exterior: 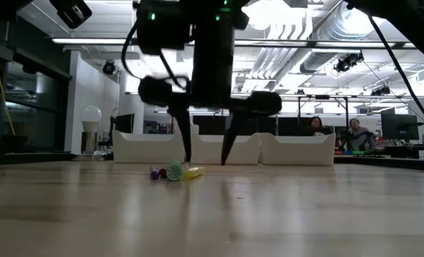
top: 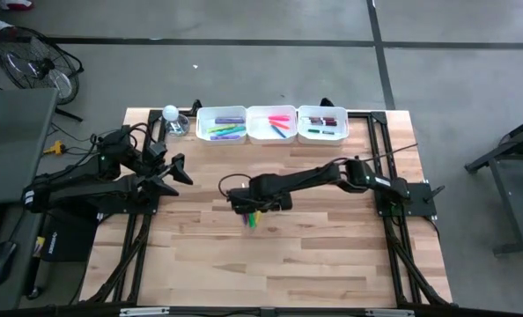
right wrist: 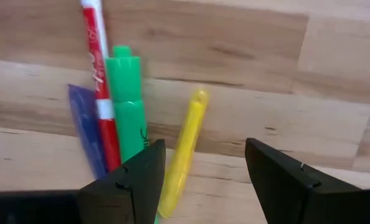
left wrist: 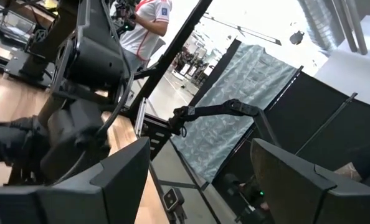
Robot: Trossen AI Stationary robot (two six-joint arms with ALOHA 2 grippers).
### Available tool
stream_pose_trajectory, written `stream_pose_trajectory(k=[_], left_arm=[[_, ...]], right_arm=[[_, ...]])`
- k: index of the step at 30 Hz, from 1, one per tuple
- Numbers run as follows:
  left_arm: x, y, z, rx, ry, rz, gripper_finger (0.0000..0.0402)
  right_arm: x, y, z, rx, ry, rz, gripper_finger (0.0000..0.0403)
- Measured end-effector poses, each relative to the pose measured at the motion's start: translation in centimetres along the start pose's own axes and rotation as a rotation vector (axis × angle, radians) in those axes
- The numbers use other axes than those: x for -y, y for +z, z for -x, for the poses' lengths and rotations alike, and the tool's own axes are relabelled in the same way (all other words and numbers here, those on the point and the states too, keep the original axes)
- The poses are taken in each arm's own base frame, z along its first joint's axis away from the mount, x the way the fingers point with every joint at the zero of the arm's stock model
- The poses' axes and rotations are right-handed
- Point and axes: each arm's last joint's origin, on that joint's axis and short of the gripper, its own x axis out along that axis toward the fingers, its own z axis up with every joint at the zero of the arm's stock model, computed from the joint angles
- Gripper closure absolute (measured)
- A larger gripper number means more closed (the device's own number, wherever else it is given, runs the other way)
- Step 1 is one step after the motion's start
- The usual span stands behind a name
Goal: Pick & Place Markers
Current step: Put the yellow pen into the middle white bin
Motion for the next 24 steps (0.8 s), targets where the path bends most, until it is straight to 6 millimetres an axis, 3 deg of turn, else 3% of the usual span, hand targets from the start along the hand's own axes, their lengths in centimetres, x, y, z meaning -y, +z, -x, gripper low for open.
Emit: stream_pose_trajectory(k=[8, 17, 24], left_arm=[[0.0, 0.0, 0.0, 0.0, 0.0, 0.0, 0.0126], [0.0, 0.0, 0.0, -0.003, -0.002, 0.001, 0.0126], [0.0, 0.0, 0.0, -0.004, -0.002, 0.019, 0.0126]], right_arm=[[-0.4, -0.7, -2.6, -0.067, -0.026, -0.002, 0.0193], [0.0, -2.1, -2.9, -0.059, -0.068, 0.006, 0.0193], [0.4, -4.6, -2.8, -0.047, -0.085, -0.035, 0.0193]])
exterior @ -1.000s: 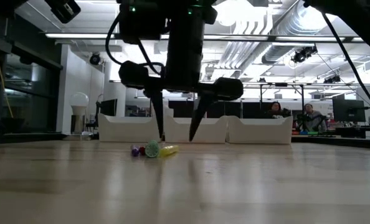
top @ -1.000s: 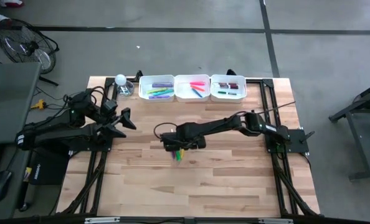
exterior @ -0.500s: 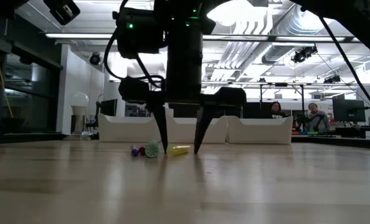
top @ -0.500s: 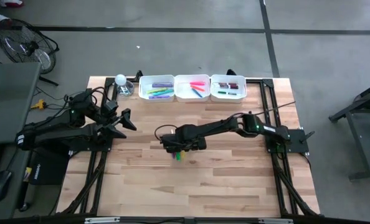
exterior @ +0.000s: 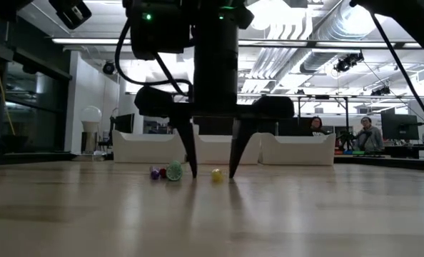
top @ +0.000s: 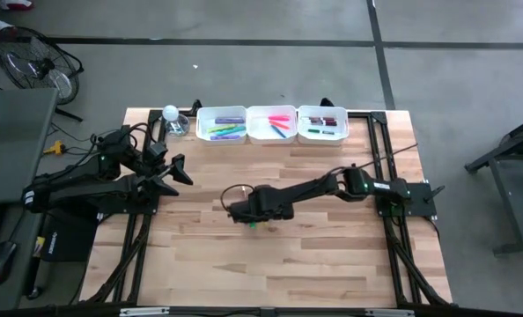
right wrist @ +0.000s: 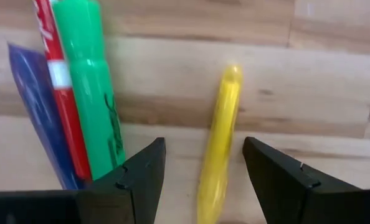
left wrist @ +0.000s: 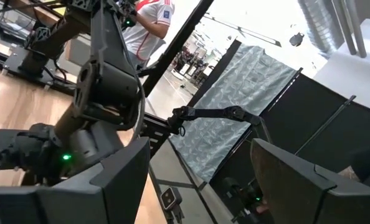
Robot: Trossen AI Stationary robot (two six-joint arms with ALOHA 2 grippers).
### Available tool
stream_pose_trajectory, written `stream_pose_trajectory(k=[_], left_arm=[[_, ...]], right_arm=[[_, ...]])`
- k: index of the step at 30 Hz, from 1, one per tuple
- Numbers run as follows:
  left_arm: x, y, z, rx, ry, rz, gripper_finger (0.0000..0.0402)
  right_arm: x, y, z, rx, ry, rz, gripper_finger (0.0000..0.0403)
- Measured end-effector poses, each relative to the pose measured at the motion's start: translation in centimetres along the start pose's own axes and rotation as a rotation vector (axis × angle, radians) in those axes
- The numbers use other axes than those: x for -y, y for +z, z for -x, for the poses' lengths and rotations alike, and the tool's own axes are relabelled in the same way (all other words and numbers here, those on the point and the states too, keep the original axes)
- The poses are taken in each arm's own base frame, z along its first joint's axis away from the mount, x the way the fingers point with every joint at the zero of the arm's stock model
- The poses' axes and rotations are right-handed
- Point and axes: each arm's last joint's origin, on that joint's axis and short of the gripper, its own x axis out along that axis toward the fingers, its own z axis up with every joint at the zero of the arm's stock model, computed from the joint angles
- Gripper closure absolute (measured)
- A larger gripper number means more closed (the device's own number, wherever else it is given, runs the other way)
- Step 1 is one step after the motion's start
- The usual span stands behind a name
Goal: Pick & Place Markers
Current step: Put the yellow pen into the middle white bin
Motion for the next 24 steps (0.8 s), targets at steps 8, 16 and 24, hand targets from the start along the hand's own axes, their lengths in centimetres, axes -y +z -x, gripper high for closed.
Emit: stream_pose_trajectory(k=[8, 16, 24], left_arm=[[-0.1, -0.1, 0.0, -0.008, 0.007, 0.011, 0.0126], [-0.1, -0.1, 0.0, -0.008, 0.007, 0.011, 0.0126], [-0.1, -0.1, 0.0, -0.009, 0.008, 0.013, 0.0126]], right_arm=[[0.1, -0.6, 0.0, 0.0, -0.006, -0.002, 0.0195], [0.0, 1.1, -0.1, -0.011, -0.012, 0.023, 0.0229], [-0.2, 3.2, -0.1, -0.024, -0.015, 0.046, 0.025]])
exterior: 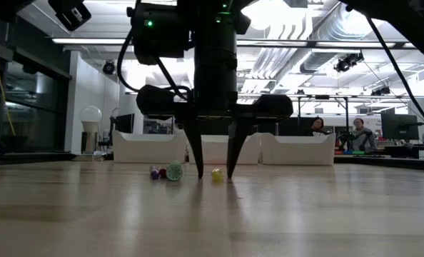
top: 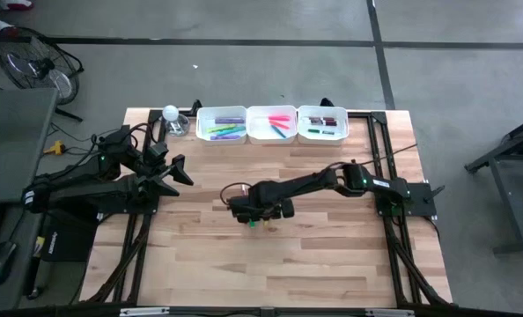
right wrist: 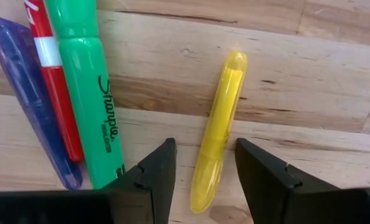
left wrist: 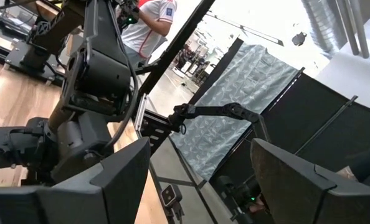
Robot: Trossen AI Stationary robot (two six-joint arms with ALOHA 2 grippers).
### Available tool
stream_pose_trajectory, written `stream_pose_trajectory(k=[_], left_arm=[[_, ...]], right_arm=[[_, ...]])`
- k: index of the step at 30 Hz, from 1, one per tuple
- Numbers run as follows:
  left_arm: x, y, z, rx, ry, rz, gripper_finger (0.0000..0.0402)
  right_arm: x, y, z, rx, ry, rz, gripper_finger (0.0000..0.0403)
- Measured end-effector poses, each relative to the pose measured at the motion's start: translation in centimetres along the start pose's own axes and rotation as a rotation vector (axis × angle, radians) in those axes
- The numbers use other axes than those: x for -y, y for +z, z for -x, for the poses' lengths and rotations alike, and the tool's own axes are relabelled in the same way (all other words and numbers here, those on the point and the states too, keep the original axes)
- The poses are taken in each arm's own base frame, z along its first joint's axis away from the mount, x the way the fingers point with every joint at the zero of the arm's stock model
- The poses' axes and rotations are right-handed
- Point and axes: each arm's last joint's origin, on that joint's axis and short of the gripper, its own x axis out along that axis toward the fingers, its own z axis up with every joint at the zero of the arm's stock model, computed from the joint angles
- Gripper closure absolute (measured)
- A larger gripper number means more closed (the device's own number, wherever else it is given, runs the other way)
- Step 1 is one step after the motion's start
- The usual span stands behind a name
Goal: Pick & Place Markers
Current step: Put the yellow pen into the middle white bin
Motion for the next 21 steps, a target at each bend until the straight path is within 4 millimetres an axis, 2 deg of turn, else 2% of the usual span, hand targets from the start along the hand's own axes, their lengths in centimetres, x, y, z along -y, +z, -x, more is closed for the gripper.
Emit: stream_pose_trajectory(k=[21], left_arm=[[0.0, 0.0, 0.0, 0.001, 0.0, 0.002, 0.0126]], right_arm=[[0.2, 2.8, 0.0, 0.027, -0.015, 0.018, 0.0259]])
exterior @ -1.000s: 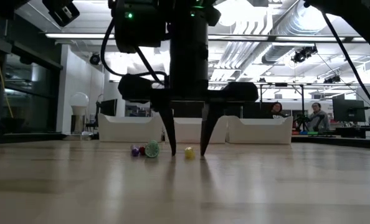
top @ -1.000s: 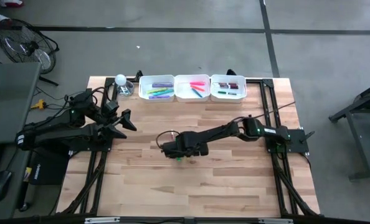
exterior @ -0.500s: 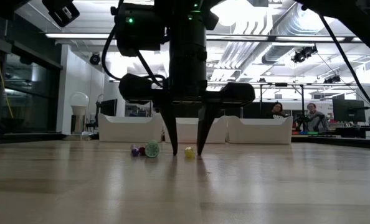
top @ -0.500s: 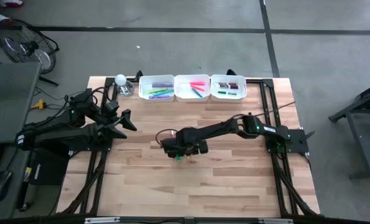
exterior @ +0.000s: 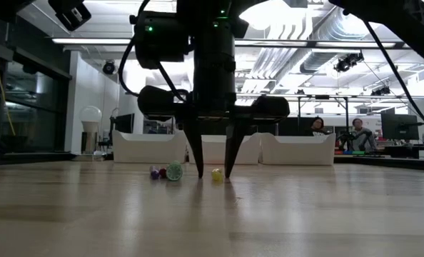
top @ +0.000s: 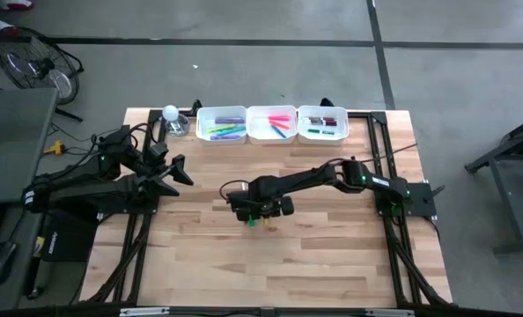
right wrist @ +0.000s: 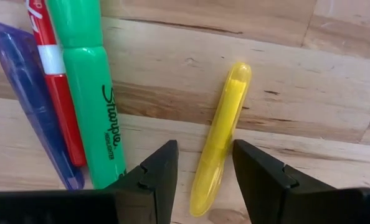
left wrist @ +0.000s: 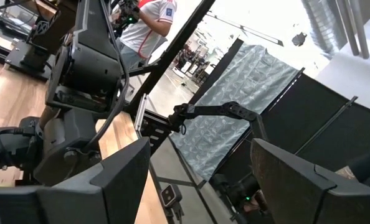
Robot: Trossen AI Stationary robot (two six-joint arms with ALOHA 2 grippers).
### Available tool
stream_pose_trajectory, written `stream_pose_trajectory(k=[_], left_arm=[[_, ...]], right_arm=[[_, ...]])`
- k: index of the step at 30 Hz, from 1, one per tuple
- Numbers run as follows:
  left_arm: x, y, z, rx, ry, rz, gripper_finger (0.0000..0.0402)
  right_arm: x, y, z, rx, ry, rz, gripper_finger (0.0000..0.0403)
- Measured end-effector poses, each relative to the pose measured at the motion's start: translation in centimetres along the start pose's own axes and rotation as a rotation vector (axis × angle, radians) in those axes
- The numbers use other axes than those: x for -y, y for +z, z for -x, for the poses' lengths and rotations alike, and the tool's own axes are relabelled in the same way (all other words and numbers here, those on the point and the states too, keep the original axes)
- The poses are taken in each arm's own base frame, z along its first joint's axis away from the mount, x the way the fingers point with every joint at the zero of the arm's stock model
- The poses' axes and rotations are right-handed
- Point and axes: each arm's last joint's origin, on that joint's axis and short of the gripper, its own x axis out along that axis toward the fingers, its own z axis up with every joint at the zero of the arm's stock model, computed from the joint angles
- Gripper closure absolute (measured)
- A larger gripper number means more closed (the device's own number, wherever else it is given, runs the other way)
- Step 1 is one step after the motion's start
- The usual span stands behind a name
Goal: Pick & Place Markers
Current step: Put the yellow pen into the middle white bin
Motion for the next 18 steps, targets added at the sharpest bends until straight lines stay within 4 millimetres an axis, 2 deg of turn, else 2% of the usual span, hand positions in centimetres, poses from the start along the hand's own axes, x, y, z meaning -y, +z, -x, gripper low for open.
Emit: stream_pose_trajectory(k=[8, 18], left_arm=[[0.0, 0.0, 0.0, 0.0, 0.0, 0.002, 0.0126], [0.0, 0.0, 0.0, 0.0, 0.0, 0.002, 0.0126]], right_arm=[[0.11, 0.6, 0.0, 0.0, -0.008, -0.005, 0.0274], [0.22, 0.81, 0.01, 0.039, -0.021, 0.003, 0.0358]])
